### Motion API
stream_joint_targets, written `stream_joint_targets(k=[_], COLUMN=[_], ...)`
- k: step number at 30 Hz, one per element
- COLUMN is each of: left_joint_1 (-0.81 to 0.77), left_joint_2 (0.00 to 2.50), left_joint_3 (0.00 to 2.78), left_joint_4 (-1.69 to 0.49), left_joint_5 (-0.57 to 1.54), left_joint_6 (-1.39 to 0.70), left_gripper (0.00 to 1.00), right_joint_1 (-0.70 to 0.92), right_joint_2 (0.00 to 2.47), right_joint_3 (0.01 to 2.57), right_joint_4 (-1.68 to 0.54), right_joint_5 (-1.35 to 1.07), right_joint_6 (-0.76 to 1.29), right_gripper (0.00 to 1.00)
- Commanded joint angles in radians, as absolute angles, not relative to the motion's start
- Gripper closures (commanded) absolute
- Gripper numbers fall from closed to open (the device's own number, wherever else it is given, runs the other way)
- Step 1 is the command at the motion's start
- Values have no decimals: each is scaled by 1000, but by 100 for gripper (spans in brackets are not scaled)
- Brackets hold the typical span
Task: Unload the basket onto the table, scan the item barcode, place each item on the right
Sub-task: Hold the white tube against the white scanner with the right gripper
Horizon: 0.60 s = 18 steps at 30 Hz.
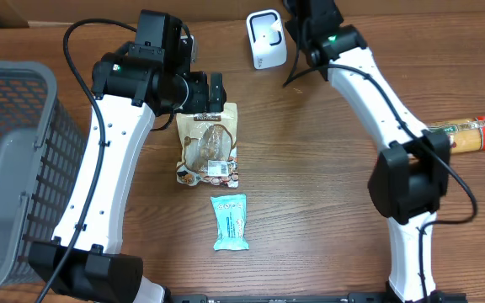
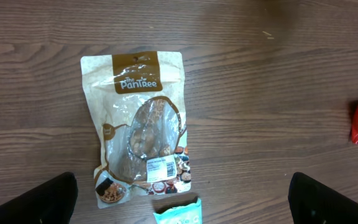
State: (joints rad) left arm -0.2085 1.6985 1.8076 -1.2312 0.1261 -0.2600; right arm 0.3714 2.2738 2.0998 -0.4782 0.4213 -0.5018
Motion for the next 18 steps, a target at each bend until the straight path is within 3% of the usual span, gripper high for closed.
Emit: stream_joint_targets(k=[1, 7, 18], left_joint_1=[-206, -206, -206], left_joint_2=[1707, 1707, 1707], left_joint_3=[1813, 1813, 1813], left_joint_4=[-1229, -1229, -1229], left_joint_5=[120, 120, 120], left_joint_6=[-270, -270, -270], left_gripper=[0, 0, 0], right_joint_1=[406, 429, 433], right_joint_2=[2317, 2386, 2466], right_joint_3=[2120, 2120, 2115], right_joint_4=[-402, -288, -284], right_joint_5=[554, 604, 714], right_joint_6=[-632, -664, -663], right_gripper=[96, 96, 96])
